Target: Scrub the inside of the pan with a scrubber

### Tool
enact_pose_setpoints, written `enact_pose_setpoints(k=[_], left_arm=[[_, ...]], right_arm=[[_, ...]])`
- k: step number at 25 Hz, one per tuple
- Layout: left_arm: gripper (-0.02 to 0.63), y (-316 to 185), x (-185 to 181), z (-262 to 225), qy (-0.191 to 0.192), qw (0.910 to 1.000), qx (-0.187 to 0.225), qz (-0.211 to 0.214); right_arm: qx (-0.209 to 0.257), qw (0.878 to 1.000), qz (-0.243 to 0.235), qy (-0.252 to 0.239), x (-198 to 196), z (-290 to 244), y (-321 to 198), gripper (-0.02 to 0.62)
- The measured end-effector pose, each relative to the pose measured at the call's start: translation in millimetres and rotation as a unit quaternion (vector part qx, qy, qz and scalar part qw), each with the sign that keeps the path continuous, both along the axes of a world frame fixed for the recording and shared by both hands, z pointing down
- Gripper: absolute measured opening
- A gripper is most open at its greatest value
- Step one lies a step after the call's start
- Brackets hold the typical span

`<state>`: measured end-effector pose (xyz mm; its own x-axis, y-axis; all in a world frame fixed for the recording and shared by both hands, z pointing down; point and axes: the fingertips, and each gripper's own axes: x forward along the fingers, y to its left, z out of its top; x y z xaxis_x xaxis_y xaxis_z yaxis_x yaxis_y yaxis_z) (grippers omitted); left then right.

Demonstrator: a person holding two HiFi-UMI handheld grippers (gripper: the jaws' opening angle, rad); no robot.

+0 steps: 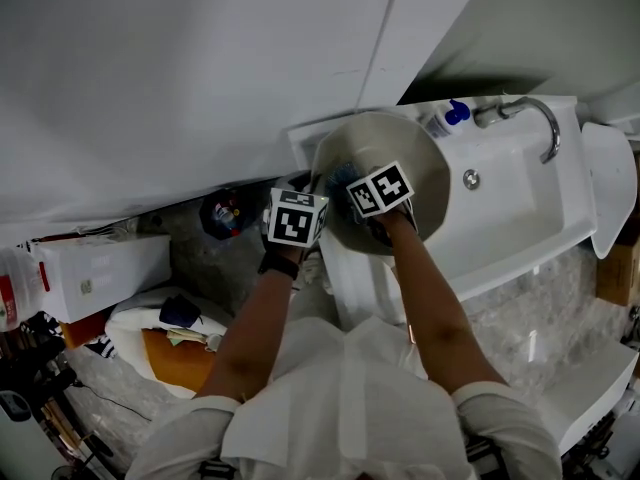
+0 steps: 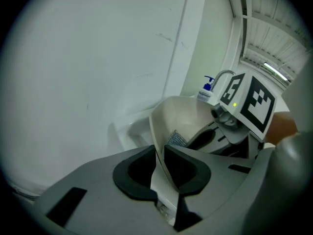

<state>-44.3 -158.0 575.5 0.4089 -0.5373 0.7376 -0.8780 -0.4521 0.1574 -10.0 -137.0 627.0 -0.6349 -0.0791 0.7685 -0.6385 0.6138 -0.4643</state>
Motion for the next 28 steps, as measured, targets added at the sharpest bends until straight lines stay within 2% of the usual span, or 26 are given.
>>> enact_pose_setpoints(k=[4,9,11,15,17,18,19,21,26,28], left_arm=[[0.066,1.0,-0.5,-0.6,-0.002,1.0000,0.001,0.003],[0.066,1.1,-0.2,-3.6,0.003,1.0000,0.001,0.007],[0.066,-0.5,1.0,-3.6,0.006,0.9999,0.003,0.008],[0.066,-0.9,2.4,-6.4,0.007,0.9999,0.000,0.011],[0.066,0.1,2.0,-9.4,0.006,0.9999,0.001,0.014],[0.066,0.6,1.5,-10.5,0.006,0.9999,0.001,0.014],[0.066,1.0,1.1,-11.0,0.006,0.9999,0.002,0.015],[0.067,0.6,1.3,-10.5,0.007,0.9998,0.002,0.018],[0.066,-2.6,3.0,-3.2,0.007,0.9998,-0.004,0.017],[0.066,-3.3,2.7,-0.8,0.006,0.9998,-0.005,0.016]], right_arm=[[0.093,0.993,0.073,0.022,10.9,-7.6,-54.9,0.026],[0.163,0.971,0.167,0.051,52.4,-21.5,-100.7,0.026],[0.188,0.954,0.222,0.069,79.9,-25.3,-113.0,0.026],[0.213,0.907,0.349,0.097,136.5,-34.0,-115.9,0.026],[0.224,0.893,0.378,0.101,145.8,-39.0,-111.8,0.025],[0.227,0.893,0.379,0.092,142.4,-40.5,-111.4,0.026],[0.224,0.899,0.370,0.072,133.5,-41.1,-112.4,0.026],[0.206,0.921,0.328,0.021,103.9,-40.6,-116.3,0.026],[0.161,0.971,0.174,-0.034,35.9,-35.2,-102.1,0.025],[0.135,0.985,0.097,-0.051,10.4,-29.8,-81.7,0.025]])
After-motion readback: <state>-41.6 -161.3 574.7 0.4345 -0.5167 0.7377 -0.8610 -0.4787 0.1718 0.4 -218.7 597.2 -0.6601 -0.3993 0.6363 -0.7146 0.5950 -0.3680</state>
